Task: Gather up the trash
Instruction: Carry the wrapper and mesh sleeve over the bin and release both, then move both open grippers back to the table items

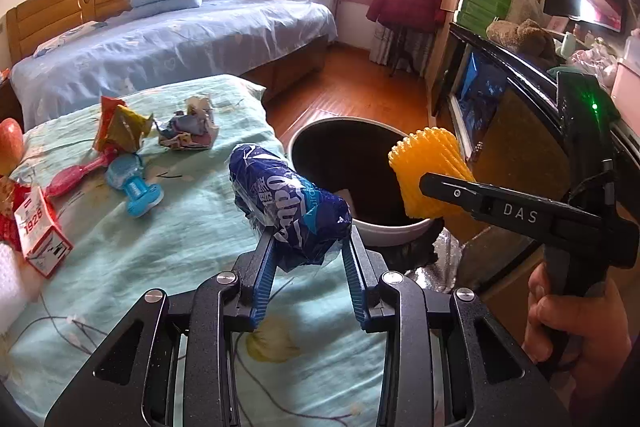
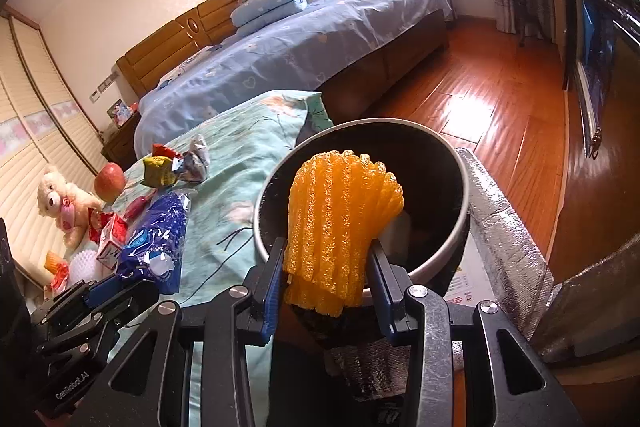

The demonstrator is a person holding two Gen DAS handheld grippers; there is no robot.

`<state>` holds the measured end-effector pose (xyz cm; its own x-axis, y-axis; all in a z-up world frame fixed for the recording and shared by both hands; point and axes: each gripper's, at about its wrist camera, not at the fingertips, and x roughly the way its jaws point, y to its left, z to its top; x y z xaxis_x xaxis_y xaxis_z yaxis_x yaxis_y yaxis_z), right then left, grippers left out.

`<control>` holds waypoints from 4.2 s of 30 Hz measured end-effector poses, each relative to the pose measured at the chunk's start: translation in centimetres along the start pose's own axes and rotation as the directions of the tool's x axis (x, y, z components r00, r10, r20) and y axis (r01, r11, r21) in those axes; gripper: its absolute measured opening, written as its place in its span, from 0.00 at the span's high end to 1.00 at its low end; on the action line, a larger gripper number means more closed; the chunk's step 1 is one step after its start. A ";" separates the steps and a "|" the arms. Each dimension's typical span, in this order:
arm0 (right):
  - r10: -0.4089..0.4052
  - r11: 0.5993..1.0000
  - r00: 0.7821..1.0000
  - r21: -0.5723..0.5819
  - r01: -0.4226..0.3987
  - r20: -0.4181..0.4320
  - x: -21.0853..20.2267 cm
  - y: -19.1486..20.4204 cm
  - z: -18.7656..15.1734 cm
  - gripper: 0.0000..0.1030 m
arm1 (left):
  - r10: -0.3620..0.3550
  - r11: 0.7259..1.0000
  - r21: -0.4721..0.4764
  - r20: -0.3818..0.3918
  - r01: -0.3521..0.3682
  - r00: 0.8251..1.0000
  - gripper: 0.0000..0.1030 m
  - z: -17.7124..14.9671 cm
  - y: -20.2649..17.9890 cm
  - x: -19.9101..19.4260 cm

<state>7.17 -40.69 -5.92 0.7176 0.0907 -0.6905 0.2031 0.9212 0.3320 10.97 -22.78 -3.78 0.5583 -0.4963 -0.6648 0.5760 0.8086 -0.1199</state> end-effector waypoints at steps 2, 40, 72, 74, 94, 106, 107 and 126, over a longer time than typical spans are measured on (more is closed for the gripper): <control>-0.005 1.000 1.000 0.000 0.005 -0.002 0.1 -0.3 0.1 0.62 | -0.006 1.000 0.005 -0.004 0.006 1.000 0.70 0.1 -0.1 0.2; -0.038 0.999 0.998 0.024 0.039 -0.051 3.4 -4.2 4.2 0.60 | -0.092 0.994 0.045 -0.083 0.096 0.992 0.69 3.9 -2.9 5.9; 0.056 0.998 0.998 0.038 -0.054 -0.039 3.0 -0.2 2.5 0.21 | 0.022 0.990 -0.138 -0.078 -0.033 0.997 0.27 -1.2 4.0 1.4; 0.069 0.997 0.997 0.024 -0.068 -0.043 3.0 0.9 2.1 0.21 | 0.046 0.987 -0.154 -0.070 -0.057 0.996 0.27 -2.0 5.1 0.3; 0.160 0.970 0.980 -0.167 -0.179 -0.119 4.5 12.4 -1.6 0.21 | 0.222 0.909 -0.350 -0.057 -0.228 0.973 0.27 -8.2 14.6 -6.8; 0.212 0.934 0.961 -0.251 -0.253 -0.178 5.9 17.6 -3.1 0.21 | 0.317 0.855 -0.409 -0.072 -0.318 0.946 0.27 -10.3 18.3 -10.1; 0.216 0.931 0.959 -0.257 -0.258 -0.181 6.0 18.0 -3.2 0.21 | 0.325 0.849 -0.416 -0.076 -0.326 0.943 0.27 -10.5 18.8 -10.3; 0.267 0.858 0.921 -0.365 -0.362 -0.285 9.2 24.5 -3.9 0.22 | 0.393 0.809 -0.432 -0.105 -0.398 0.914 0.28 -10.7 25.0 -10.6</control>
<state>16.12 -15.82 -6.67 0.5250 0.4370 -0.7303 -0.3285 0.8957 0.2997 13.07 6.13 -7.64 0.6737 -0.1025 -0.7318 -0.0138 0.9884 -0.1511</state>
